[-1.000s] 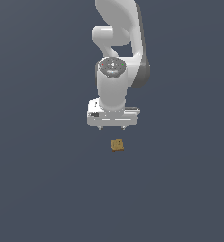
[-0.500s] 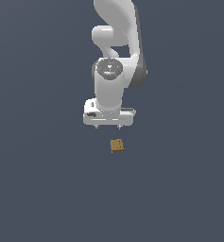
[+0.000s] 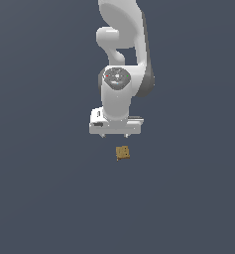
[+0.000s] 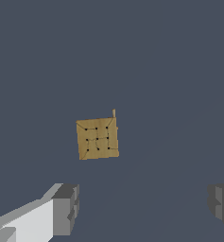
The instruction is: Pick up the object and move it to a goal position.
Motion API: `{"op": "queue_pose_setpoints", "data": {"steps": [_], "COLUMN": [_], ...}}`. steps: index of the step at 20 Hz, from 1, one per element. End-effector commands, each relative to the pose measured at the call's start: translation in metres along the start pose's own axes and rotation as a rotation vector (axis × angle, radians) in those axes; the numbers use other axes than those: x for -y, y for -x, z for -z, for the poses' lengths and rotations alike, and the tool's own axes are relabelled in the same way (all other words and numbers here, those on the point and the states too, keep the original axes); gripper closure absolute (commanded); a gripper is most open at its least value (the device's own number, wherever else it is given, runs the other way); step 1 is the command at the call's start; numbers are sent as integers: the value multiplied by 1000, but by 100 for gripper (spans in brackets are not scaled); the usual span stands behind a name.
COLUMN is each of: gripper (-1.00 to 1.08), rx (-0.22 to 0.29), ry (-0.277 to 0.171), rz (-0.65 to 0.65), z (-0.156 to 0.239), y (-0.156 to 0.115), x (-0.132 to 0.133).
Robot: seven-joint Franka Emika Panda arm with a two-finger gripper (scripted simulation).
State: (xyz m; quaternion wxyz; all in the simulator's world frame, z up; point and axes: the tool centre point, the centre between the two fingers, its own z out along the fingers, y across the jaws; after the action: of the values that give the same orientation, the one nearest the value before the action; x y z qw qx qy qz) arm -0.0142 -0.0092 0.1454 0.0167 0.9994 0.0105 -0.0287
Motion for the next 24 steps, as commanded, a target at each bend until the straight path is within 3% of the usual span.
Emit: {"op": "queue_pose_setpoints", "data": {"steps": [1,12,24], "gripper": [-92,-92,-92], "rx": [-7,-52,-57], "ry": [-4,-26,-30], "rz": [13,76,84], "z": [-11,-72,-90], "y": [-4,-21,-22], "x": [5,35,39]}}
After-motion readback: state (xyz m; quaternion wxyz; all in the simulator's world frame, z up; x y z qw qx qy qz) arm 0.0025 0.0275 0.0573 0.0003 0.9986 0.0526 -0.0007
